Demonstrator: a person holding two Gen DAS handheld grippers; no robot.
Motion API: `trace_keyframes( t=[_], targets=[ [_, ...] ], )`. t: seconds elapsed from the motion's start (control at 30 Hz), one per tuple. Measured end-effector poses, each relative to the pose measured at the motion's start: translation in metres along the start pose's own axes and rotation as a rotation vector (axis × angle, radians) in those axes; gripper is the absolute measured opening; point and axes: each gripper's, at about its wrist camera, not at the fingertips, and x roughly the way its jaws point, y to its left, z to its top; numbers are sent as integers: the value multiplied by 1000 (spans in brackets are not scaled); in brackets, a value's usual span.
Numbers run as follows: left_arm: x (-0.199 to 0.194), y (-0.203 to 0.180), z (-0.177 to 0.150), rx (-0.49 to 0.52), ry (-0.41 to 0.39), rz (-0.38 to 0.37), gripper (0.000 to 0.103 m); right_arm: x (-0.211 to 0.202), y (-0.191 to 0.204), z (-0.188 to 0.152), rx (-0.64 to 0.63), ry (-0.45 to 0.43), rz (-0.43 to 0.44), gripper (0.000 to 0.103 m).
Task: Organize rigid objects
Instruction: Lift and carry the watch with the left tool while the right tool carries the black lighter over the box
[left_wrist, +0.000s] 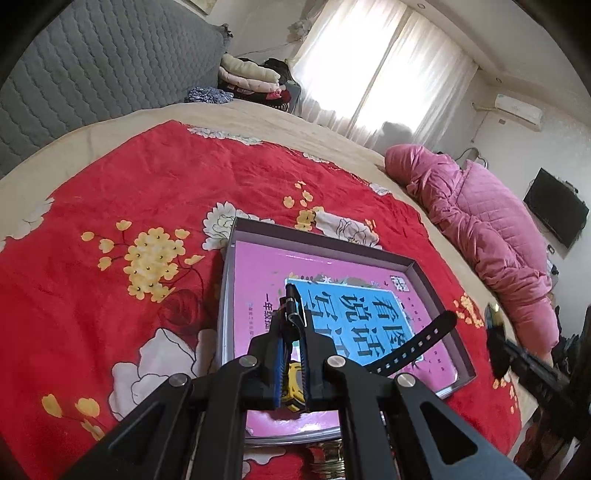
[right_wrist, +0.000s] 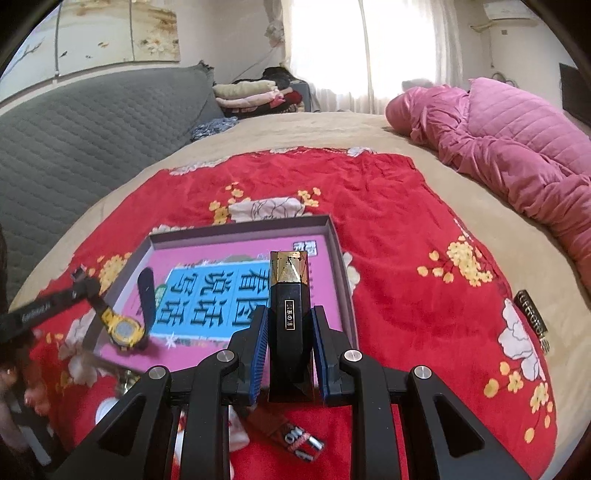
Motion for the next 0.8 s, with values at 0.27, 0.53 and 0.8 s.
trace_keyframes(
  t=[0.27, 0.53, 0.8],
  targets=[
    [2, -5, -4, 35, 17, -7, 7, 21, -2, 7, 9, 33, -11, 23],
    [4, 1, -5, 37, 29, -2, 7, 42, -4, -2, 8, 90, -20, 23],
    [7, 4, -5, 46, 45, -8, 7, 58, -5, -4, -1, 125, -45, 23]
  ],
)
